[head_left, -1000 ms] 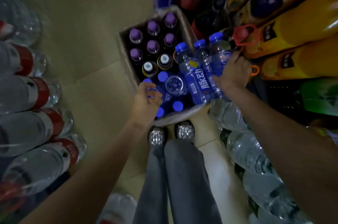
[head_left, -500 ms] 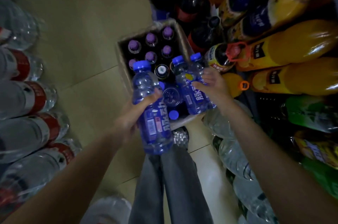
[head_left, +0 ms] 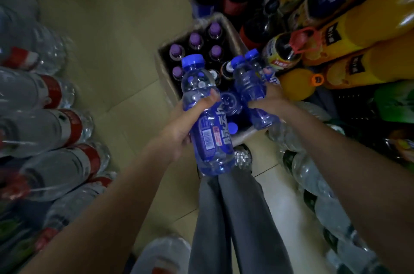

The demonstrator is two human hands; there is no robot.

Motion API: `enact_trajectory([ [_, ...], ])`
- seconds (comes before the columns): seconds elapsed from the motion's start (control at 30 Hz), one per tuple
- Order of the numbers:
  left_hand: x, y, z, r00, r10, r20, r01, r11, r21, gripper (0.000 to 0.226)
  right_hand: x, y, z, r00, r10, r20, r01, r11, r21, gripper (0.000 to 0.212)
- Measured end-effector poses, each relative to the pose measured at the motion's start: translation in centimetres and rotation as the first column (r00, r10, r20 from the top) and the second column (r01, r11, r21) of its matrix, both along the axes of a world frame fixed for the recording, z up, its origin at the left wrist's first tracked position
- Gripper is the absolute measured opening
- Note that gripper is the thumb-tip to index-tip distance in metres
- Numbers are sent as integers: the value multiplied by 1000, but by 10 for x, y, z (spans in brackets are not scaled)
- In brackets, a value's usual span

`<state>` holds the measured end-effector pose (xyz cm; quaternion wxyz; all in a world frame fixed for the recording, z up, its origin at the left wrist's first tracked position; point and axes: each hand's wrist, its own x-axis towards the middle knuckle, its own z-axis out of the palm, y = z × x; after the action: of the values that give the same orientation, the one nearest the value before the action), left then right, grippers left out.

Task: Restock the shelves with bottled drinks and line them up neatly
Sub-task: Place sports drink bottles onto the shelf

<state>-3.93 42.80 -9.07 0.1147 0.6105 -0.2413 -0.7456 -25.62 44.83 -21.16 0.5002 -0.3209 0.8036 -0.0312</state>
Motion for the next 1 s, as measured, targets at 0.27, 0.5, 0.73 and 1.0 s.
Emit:
enact_trajectory([
  [0.27,-59,-6,161,965,-261,-41,255,960,-115,36,-31,81,274,461,-466,755,659,750,61,38],
  [0.5,-164,45,376,752,-567,-335,474,819,-322,35,-94,192,519,326,-308,894,859,492,-144,61],
  [0.73,-251,229,543,476,-808,-346,498,572,-651,24,-120,423,692,498,-184,848,866,161,-474,49],
  [1.0,-340,529,642,175,-933,-313,337,356,-872,35,-125,735,777,545,-410,731,761,-124,-637,74],
])
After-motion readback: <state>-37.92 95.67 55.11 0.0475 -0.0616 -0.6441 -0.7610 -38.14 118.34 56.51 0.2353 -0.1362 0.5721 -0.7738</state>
